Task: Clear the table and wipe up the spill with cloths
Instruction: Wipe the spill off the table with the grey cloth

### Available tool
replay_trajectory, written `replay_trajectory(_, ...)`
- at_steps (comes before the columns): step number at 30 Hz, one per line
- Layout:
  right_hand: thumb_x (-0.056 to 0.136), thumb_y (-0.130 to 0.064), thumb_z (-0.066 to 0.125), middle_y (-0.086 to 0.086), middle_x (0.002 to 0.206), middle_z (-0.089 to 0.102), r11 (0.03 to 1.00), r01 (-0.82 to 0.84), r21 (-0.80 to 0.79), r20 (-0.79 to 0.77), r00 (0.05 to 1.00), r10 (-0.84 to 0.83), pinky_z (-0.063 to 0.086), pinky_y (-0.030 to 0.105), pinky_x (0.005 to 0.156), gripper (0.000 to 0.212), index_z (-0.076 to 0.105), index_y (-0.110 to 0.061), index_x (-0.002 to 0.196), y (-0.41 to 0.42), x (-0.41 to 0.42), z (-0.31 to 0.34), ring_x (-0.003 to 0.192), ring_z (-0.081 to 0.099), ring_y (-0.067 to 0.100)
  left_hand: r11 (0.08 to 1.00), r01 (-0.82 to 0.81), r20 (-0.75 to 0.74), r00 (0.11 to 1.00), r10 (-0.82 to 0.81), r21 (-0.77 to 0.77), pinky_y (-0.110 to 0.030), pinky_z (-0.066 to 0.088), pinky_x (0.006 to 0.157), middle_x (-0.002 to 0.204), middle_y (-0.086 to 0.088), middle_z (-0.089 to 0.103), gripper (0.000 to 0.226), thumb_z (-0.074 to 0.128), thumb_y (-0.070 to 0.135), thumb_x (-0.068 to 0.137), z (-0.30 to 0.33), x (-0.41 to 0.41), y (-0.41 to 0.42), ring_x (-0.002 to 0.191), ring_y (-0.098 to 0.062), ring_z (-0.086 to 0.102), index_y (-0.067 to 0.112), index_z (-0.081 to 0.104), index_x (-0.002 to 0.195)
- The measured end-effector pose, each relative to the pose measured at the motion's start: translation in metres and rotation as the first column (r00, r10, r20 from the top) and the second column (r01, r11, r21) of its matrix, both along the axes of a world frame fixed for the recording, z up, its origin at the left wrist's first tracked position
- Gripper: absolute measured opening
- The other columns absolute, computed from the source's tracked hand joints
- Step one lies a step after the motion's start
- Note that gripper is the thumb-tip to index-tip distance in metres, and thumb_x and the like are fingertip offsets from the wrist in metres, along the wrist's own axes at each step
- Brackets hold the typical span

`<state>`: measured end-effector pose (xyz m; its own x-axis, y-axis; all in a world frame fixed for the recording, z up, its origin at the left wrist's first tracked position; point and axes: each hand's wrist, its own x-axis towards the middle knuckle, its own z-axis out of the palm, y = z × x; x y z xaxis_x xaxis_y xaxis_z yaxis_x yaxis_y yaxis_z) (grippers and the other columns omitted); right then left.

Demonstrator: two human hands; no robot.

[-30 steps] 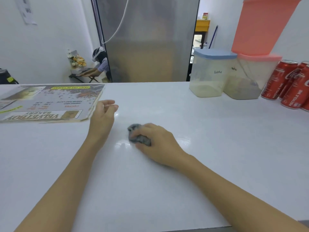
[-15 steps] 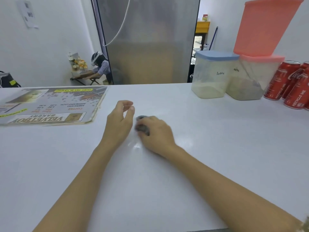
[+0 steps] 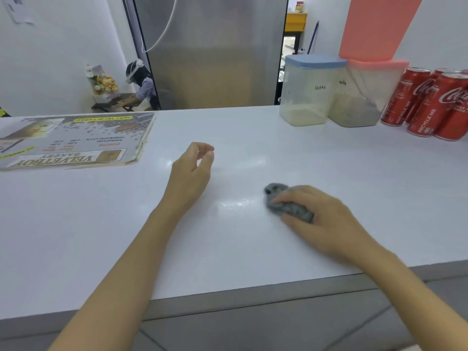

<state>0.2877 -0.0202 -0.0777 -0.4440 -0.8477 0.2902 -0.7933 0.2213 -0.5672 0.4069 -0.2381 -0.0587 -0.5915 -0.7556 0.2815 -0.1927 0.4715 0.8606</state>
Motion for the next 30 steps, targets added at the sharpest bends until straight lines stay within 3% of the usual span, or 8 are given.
replay_trajectory(5, 0.088, -0.030, 0.058, -0.012, 0.124, 0.057, 0.940, 0.342, 0.013, -0.091, 0.936, -0.340, 0.037, 0.022, 0.083, 0.025, 0.063, -0.036, 0.113, -0.030, -0.021, -0.005, 0.110, 0.055, 0.016, 0.996, 0.071, 0.021, 0.997, -0.070, -0.052, -0.004, 0.032, 0.078, 0.114, 0.012, 0.058, 0.019, 0.044, 0.025, 0.097, -0.004, -0.005, 0.018, 0.107, 0.000, 0.049, 0.020, 0.056, 0.111)
replay_trajectory(12, 0.088, -0.029, 0.059, -0.021, 0.119, 0.054, 0.999, -0.021, 0.024, -0.041, 0.999, 0.022, 0.043, 0.025, 0.089, 0.030, 0.058, -0.043, 0.115, -0.004, 0.014, -0.003, 0.109, 0.051, 0.007, 0.974, 0.172, 0.113, 0.981, -0.156, -0.149, -0.015, 0.030, 0.084, 0.118, 0.013, 0.054, 0.025, 0.042, 0.027, 0.098, -0.004, -0.023, 0.030, 0.105, -0.001, 0.046, 0.020, 0.051, 0.121)
replay_trajectory(15, 0.088, -0.027, 0.059, -0.014, 0.120, 0.055, 0.984, 0.175, 0.034, -0.058, 0.983, -0.173, 0.042, 0.025, 0.085, 0.029, 0.060, -0.038, 0.115, 0.004, -0.046, -0.003, 0.109, 0.053, 0.011, 0.972, 0.185, 0.136, 0.977, -0.166, -0.146, -0.019, 0.029, 0.086, 0.120, 0.013, 0.053, 0.027, 0.042, 0.027, 0.098, -0.002, -0.033, 0.029, 0.104, -0.002, 0.045, 0.020, 0.050, 0.123)
replay_trajectory(18, 0.090, -0.026, 0.056, -0.007, 0.126, 0.056, 0.883, 0.467, 0.038, -0.071, 0.883, -0.464, 0.035, 0.021, 0.079, 0.028, 0.061, -0.031, 0.117, -0.018, -0.105, -0.003, 0.111, 0.054, 0.017, 0.976, 0.170, 0.142, 0.978, -0.151, -0.133, -0.020, 0.030, 0.086, 0.123, 0.010, 0.053, 0.028, 0.042, 0.026, 0.098, -0.001, -0.049, 0.030, 0.100, -0.005, 0.046, 0.019, 0.051, 0.123)
replay_trajectory(20, 0.090, -0.025, 0.055, -0.004, 0.128, 0.056, 0.860, 0.510, 0.023, -0.080, 0.858, -0.507, 0.039, 0.025, 0.083, 0.027, 0.062, -0.029, 0.116, -0.048, -0.119, -0.007, 0.109, 0.055, 0.022, 0.978, 0.169, 0.156, 0.976, -0.149, -0.125, -0.021, 0.030, 0.086, 0.125, 0.009, 0.053, 0.029, 0.042, 0.026, 0.098, 0.000, -0.064, 0.032, 0.101, -0.005, 0.046, 0.018, 0.050, 0.124)
replay_trajectory(22, 0.087, -0.022, 0.055, -0.007, 0.127, 0.057, 0.906, 0.423, -0.016, -0.074, 0.903, -0.423, 0.041, 0.027, 0.085, 0.025, 0.064, -0.030, 0.110, -0.072, -0.107, -0.009, 0.105, 0.057, 0.021, 0.979, 0.163, 0.164, 0.976, -0.141, -0.126, -0.021, 0.031, 0.087, 0.128, 0.006, 0.052, 0.030, 0.042, 0.026, 0.097, 0.001, -0.082, 0.034, 0.105, -0.006, 0.045, 0.017, 0.049, 0.125)
replay_trajectory(27, 0.088, -0.028, 0.057, -0.014, 0.117, 0.057, 0.993, -0.096, -0.067, -0.136, 0.987, 0.086, 0.047, 0.030, 0.079, 0.026, 0.060, -0.034, 0.113, -0.081, -0.081, -0.014, 0.096, 0.054, 0.014, 0.988, 0.073, 0.161, 0.986, -0.051, -0.137, -0.023, 0.033, 0.092, 0.131, 0.000, 0.051, 0.033, 0.042, 0.023, 0.096, 0.006, -0.119, 0.030, 0.117, -0.013, 0.046, 0.014, 0.048, 0.128)
replay_trajectory(30, 0.090, -0.032, 0.055, -0.009, 0.125, 0.055, 0.999, -0.033, -0.029, -0.141, 0.990, 0.029, 0.048, 0.034, 0.087, 0.027, 0.061, -0.034, 0.116, -0.078, -0.143, -0.013, 0.108, 0.054, 0.018, 0.991, 0.022, 0.171, 0.985, 0.001, -0.133, -0.025, 0.034, 0.089, 0.131, 0.001, 0.051, 0.032, 0.041, 0.024, 0.097, 0.008, -0.136, 0.024, 0.107, -0.012, 0.046, 0.015, 0.048, 0.127)
